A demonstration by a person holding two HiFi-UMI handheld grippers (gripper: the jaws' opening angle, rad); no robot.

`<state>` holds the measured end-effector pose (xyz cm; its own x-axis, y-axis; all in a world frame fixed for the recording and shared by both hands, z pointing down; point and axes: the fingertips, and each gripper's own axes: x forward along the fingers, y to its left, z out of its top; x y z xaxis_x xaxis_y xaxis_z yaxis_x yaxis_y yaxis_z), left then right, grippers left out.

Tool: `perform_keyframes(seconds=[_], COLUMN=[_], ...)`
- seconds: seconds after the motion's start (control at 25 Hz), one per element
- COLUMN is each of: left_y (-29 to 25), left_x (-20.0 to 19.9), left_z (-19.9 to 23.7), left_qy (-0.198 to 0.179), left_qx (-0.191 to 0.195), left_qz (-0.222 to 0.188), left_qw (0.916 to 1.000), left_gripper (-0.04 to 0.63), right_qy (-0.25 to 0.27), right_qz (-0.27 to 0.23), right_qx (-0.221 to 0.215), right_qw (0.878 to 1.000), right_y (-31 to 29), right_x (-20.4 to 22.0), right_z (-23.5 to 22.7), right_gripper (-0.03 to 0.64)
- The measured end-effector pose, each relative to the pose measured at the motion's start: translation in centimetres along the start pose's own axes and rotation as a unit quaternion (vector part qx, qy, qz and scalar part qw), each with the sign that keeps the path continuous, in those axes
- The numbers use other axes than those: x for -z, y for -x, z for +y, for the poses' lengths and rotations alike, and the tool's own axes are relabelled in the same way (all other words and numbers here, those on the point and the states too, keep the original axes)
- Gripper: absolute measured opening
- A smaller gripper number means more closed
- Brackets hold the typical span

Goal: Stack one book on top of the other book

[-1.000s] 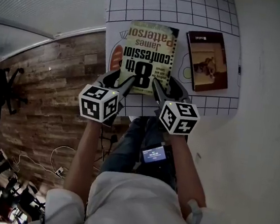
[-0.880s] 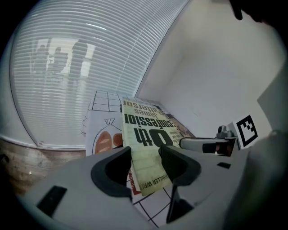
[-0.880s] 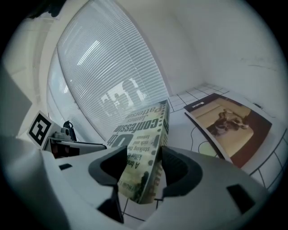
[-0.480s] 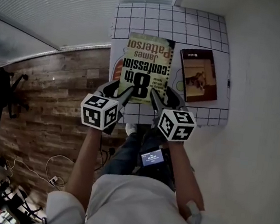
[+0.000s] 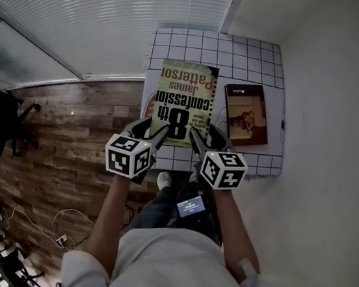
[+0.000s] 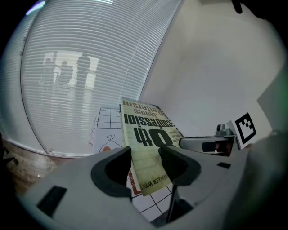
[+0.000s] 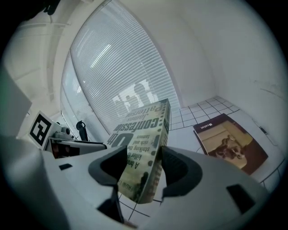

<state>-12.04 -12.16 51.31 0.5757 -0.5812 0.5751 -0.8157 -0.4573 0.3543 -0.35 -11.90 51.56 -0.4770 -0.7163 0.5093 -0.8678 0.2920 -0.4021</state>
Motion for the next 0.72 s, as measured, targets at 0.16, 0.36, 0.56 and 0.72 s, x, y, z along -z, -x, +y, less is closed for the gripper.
perform_keyframes(seconds=[0.16, 0.36, 0.56, 0.72], left_y=[-0.1, -1.2, -2.3, -3.5], left_x=[0.1, 0.1, -0.1, 0.1], left_z=[-0.8, -2.2, -4.0, -5.8], left_qy=[0.002, 0.0, -0.014, -0.015], left_qx=[-0.002, 0.002, 0.012, 0.024], left_qz=[0.001, 0.007, 0.015, 0.021], left_qw=[1.0, 1.0, 0.9997, 0.9994], left_gripper=[0.216, 0.216, 0.216, 0.216], right_qy=[0.007, 0.009, 0.001, 0.006], right_qz=[0.008, 0.017, 0.025, 0.035], right_qx=[-0.005, -0.008, -0.009, -0.007], right_qw=[1.0, 1.0, 1.0, 0.999], right_y=[0.6, 1.5, 2.6, 3.6], right_x=[-0.1, -0.2, -0.4, -0.7], right_z=[-0.5, -2.0, -3.9, -5.7], right_gripper=[0.242, 0.242, 0.241, 0.241])
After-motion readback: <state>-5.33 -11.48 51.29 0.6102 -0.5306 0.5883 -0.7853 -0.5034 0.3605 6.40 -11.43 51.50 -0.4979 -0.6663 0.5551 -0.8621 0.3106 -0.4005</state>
